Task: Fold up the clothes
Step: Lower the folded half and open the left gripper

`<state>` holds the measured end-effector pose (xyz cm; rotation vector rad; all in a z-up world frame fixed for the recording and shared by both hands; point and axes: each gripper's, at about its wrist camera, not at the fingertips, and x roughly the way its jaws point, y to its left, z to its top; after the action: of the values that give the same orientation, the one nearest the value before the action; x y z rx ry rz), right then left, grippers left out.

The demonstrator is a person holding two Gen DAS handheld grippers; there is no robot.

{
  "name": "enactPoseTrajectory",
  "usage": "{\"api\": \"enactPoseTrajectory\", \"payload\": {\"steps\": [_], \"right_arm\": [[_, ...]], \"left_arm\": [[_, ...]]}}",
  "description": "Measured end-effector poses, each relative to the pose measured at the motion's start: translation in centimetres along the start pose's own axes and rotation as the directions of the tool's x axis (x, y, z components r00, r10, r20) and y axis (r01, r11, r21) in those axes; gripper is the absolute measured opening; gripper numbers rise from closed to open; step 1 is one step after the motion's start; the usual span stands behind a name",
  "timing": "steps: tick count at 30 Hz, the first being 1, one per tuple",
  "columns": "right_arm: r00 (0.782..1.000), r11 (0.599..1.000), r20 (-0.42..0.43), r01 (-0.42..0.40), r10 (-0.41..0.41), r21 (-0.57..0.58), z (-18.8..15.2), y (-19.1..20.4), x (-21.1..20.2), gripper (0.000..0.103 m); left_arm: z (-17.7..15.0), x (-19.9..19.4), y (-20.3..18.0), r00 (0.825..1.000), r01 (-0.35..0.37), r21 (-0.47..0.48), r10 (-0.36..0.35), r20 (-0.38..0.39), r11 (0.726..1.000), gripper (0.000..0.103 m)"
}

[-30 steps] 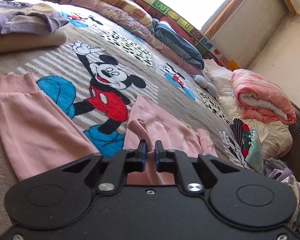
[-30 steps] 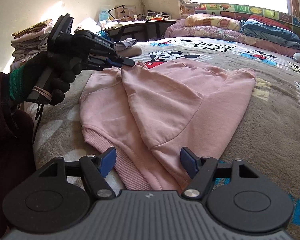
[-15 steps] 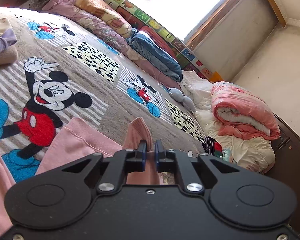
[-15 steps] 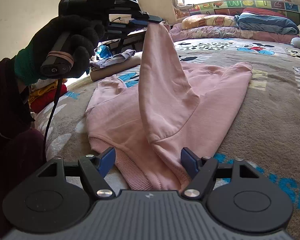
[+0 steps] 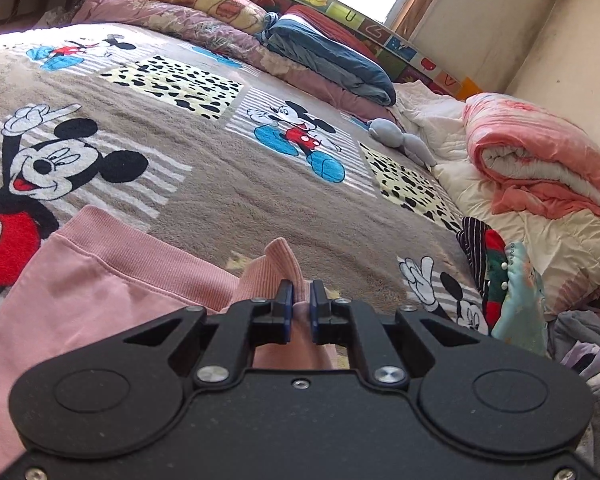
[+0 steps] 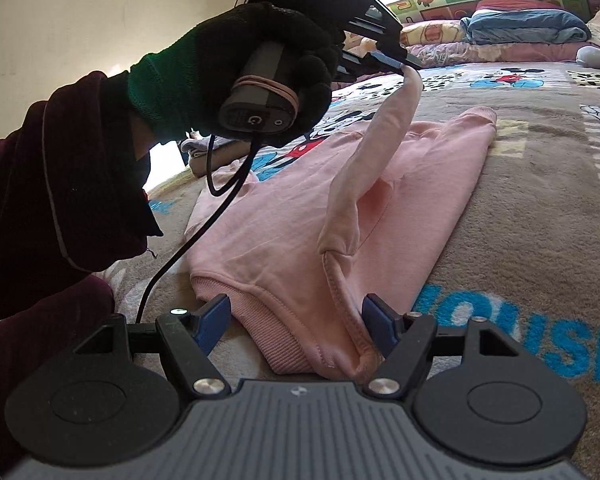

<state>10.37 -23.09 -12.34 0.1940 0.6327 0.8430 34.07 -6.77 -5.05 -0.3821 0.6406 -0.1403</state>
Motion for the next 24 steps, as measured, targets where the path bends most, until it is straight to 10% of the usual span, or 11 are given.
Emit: {"api": "enactPoseTrajectory", "payload": {"steps": [20,22,24], "right_arm": [[0.999,0.998,0.016,-0.038,0.038,0.056,-0.5,-0.9,-0.5,0.073],[0.999,0.997,0.017,-0.042,0.041,0.062,-0.5,-1.0,-0.5,0.073],[0.999,0.996,0.016,-0.046,0.045,0.070,-0.4,-1.1,-0.6,0.073]], "left_arm": [[-1.5,6.6,-4.4,0.992,-0.045,0.279,0.075,-0.098,0.959,0.007],[-1.7,6.7,-4.7,0.993,-0.034,0.305,0.068,-0.101,0.952,0.027],[-1.5,5.9,-4.4,0.996,-0.034,0.301,0.058,-0.071,0.953,0.027]]}}
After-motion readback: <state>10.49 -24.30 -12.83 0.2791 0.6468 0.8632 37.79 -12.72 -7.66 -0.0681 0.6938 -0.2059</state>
